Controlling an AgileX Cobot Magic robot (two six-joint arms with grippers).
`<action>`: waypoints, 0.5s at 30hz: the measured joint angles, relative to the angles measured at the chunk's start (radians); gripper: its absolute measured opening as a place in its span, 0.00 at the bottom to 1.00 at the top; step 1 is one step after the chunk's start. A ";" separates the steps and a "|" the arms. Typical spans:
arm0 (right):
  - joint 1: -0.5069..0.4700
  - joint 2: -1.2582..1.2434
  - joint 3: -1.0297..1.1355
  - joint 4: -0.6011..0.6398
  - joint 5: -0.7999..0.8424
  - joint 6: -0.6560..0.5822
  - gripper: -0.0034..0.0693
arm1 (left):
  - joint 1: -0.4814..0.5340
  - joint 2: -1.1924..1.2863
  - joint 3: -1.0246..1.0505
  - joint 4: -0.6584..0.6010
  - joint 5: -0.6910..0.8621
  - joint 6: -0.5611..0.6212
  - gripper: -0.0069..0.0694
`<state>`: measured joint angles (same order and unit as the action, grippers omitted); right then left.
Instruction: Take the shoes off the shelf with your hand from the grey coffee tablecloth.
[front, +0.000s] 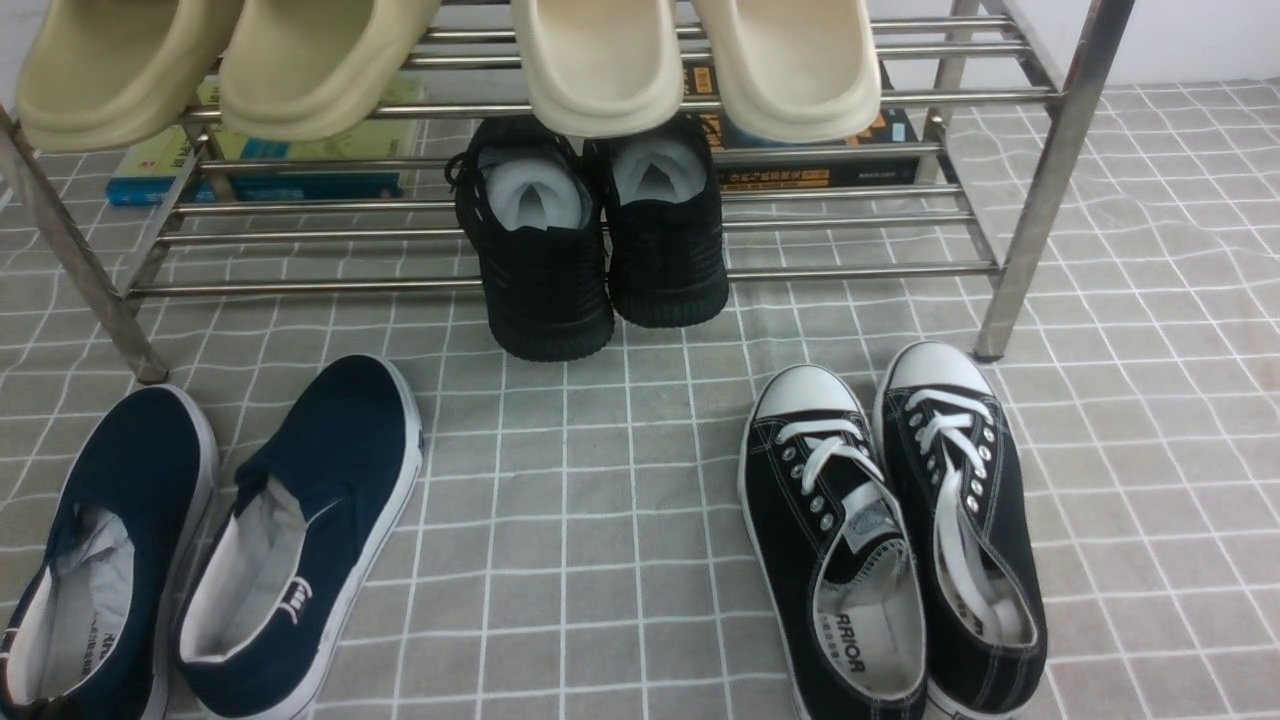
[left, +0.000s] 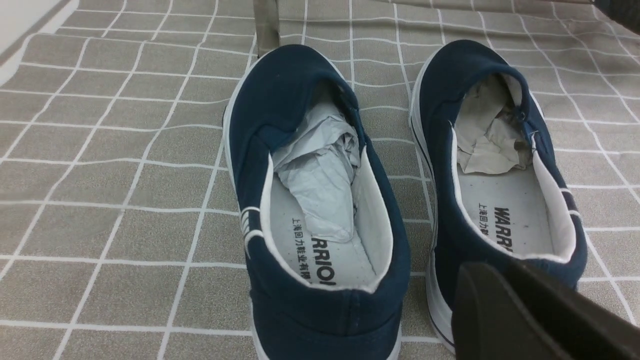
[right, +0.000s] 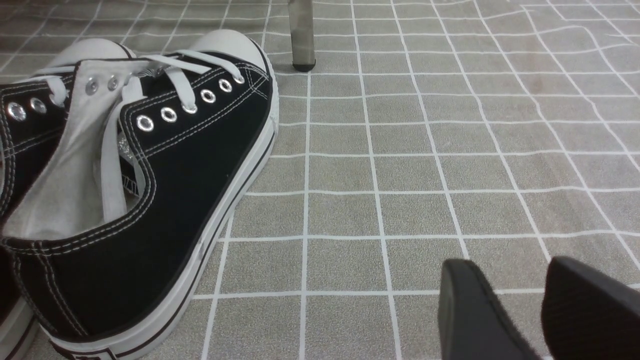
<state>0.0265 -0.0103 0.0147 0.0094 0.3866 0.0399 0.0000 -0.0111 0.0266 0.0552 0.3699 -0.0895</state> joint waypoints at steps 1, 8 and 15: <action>0.000 0.000 0.000 0.000 0.000 0.000 0.38 | 0.000 0.000 0.000 0.000 0.000 0.000 0.20; 0.000 0.000 0.000 0.000 0.000 0.000 0.38 | 0.000 0.000 0.000 0.000 0.000 0.000 0.21; 0.000 0.000 0.000 0.000 0.000 0.000 0.38 | 0.000 0.000 0.000 0.000 0.000 0.000 0.21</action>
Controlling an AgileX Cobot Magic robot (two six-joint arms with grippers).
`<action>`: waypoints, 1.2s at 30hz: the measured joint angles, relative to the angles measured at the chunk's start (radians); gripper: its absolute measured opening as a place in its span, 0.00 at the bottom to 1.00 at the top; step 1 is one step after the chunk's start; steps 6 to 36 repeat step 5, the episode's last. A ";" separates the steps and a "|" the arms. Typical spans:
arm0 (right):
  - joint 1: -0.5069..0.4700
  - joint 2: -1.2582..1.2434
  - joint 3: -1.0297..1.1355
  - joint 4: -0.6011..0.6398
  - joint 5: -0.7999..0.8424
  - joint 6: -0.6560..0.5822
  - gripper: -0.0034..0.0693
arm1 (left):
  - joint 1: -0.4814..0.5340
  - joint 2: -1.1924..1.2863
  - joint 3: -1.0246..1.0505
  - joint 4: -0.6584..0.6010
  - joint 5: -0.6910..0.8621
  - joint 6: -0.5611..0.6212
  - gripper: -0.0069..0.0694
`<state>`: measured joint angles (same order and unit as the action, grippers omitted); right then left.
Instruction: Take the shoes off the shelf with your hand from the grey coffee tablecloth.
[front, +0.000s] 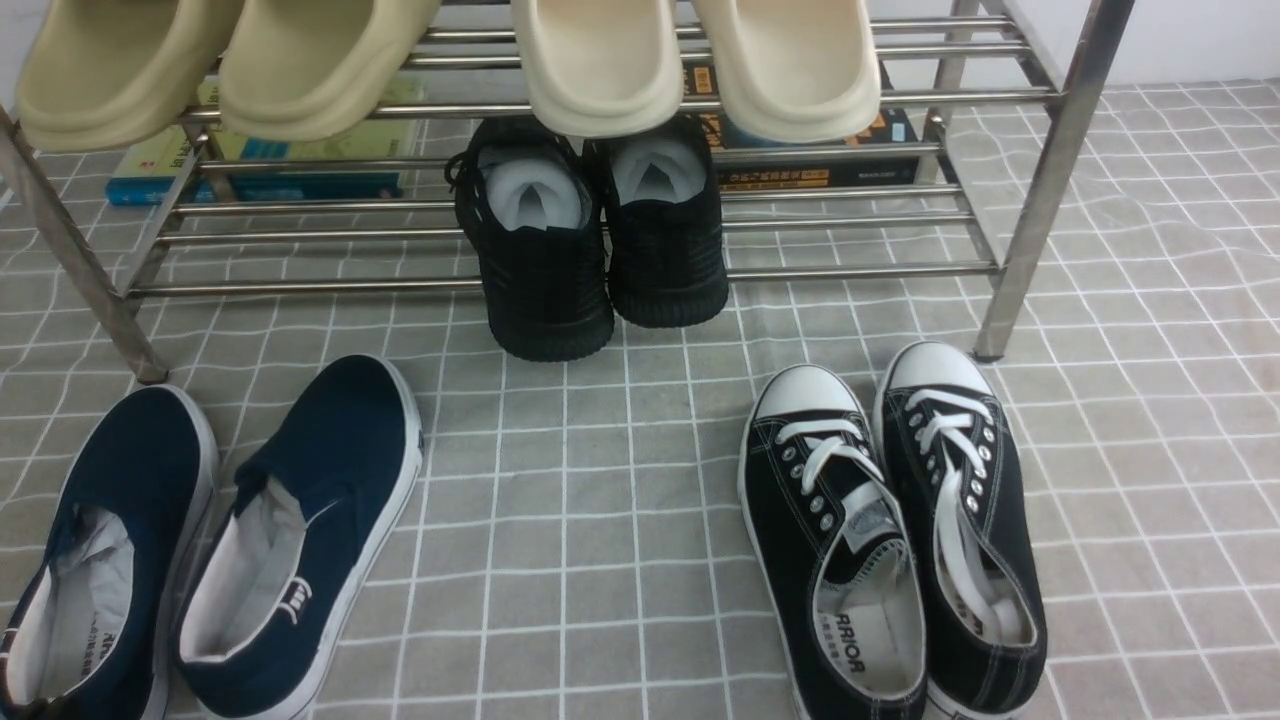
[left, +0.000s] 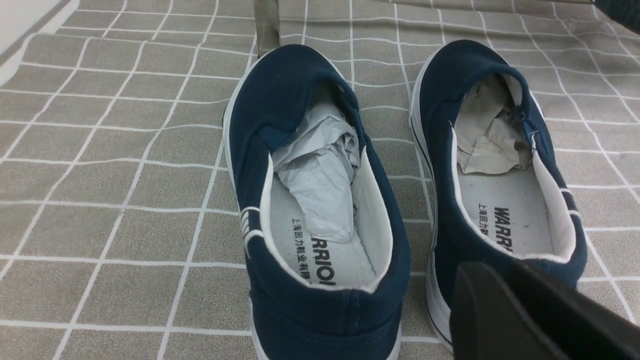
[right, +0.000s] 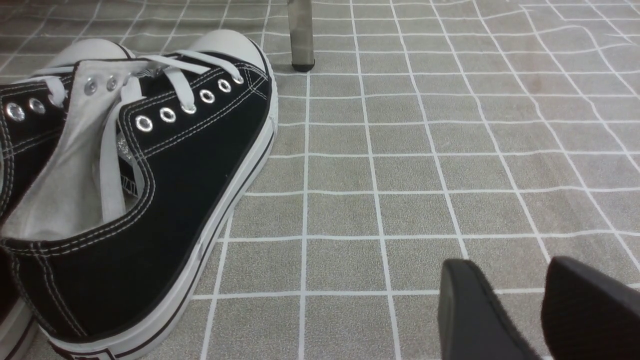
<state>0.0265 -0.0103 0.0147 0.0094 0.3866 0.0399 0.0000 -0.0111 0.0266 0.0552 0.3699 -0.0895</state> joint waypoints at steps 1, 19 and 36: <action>0.000 0.000 0.000 0.000 0.000 0.000 0.38 | 0.000 0.000 0.000 0.000 0.000 0.000 0.21; 0.000 0.000 0.000 0.000 0.000 0.000 0.38 | 0.000 0.000 0.000 0.000 0.000 0.000 0.21; 0.000 0.000 0.000 0.000 0.000 0.000 0.38 | 0.000 0.000 0.000 0.000 0.000 0.000 0.21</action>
